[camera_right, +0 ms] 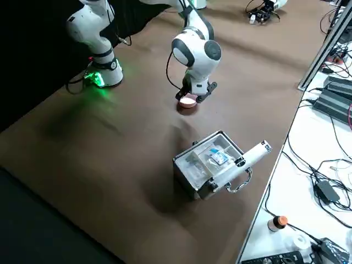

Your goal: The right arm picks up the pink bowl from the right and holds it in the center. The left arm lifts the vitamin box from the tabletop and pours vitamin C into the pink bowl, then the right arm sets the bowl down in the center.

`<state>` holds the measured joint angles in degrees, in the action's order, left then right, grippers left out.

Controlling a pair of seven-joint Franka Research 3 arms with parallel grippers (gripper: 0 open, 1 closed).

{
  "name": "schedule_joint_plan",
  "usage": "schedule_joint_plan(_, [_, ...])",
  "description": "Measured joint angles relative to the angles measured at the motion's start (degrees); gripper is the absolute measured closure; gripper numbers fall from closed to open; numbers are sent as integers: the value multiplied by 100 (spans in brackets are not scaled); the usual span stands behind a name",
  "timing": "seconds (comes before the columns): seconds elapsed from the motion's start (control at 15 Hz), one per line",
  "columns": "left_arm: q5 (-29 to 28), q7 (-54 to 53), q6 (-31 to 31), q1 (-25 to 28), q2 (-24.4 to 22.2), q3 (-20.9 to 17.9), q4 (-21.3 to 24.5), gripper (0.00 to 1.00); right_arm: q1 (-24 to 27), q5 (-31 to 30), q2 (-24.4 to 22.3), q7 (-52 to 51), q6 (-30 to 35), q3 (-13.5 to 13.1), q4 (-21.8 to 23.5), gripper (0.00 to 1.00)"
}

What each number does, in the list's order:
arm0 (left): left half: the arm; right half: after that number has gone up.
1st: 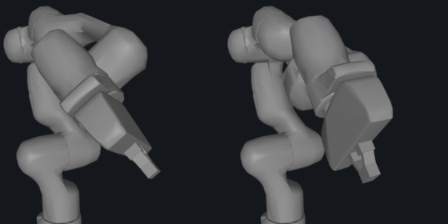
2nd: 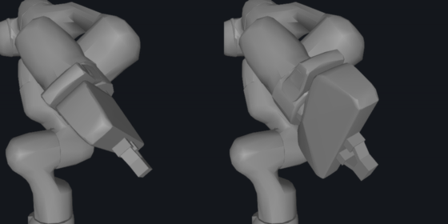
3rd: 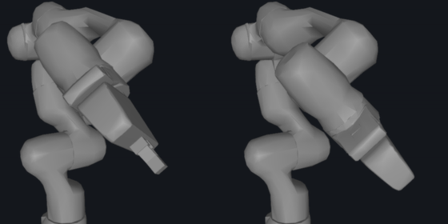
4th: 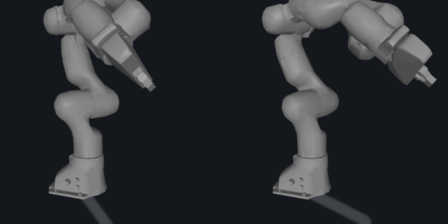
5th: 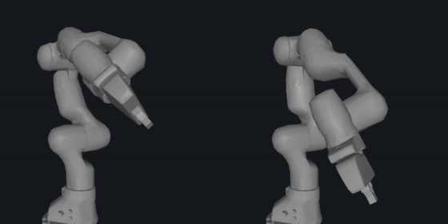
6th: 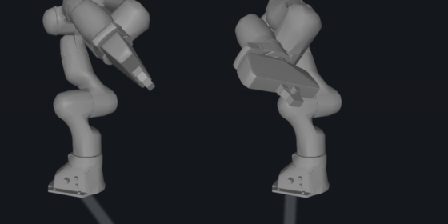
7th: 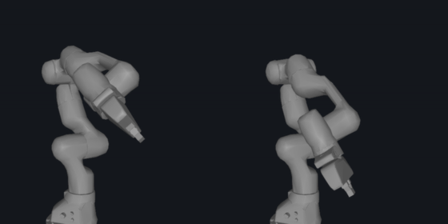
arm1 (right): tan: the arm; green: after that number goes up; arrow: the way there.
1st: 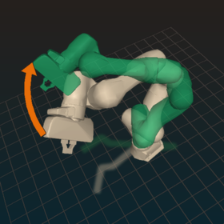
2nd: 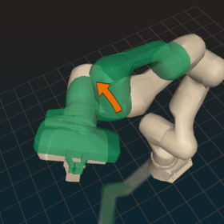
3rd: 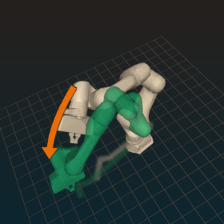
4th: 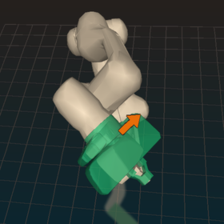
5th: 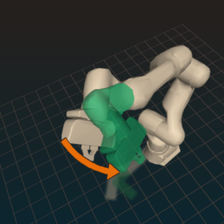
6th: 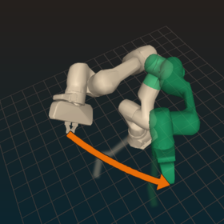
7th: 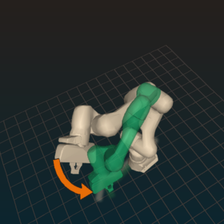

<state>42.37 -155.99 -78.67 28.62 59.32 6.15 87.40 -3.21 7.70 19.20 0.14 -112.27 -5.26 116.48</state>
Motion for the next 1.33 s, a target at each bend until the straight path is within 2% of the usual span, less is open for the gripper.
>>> schedule_joint_plan(0.2, [0,-80,0,0,1,66,65,1,-80,1,303,15,-194,1,7,50])
schedule_joint_plan(0.27, [0,-81,0,0,0,71,70,7,-81,1,359,17,-208,0,7,55])
schedule_joint_plan(0.33, [0,-81,-1,1,1,72,71,11,-80,1,407,18,-213,-3,7,56])
schedule_joint_plan(0.6, [0,-82,-3,5,1,72,80,18,-80,1,508,19,-251,-9,7,58])
schedule_joint_plan(0.67, [0,-82,-4,5,1,72,81,26,-80,1,535,19,-275,-12,7,58])
schedule_joint_plan(0.87, [0,-74,-38,5,1,72,88,33,-79,1,578,20,-300,-17,7,60])
schedule_joint_plan(1.0, [0,-74,-89,5,1,72,96,52,-79,1,583,21,-300,-21,7,60])
schedule_joint_plan(1.13, [0,-72,-135,4,1,72,97,56,-79,1,586,21,-300,-22,7,60])
schedule_joint_plan(1.2, [1,-71,-140,7,1,75,94,64,-79,1,589,21,-299,-22,7,62])
schedule_joint_plan(1.33, [2,-50,-156,9,0,92,84,64,-79,2,592,30,-294,-22,7,66])
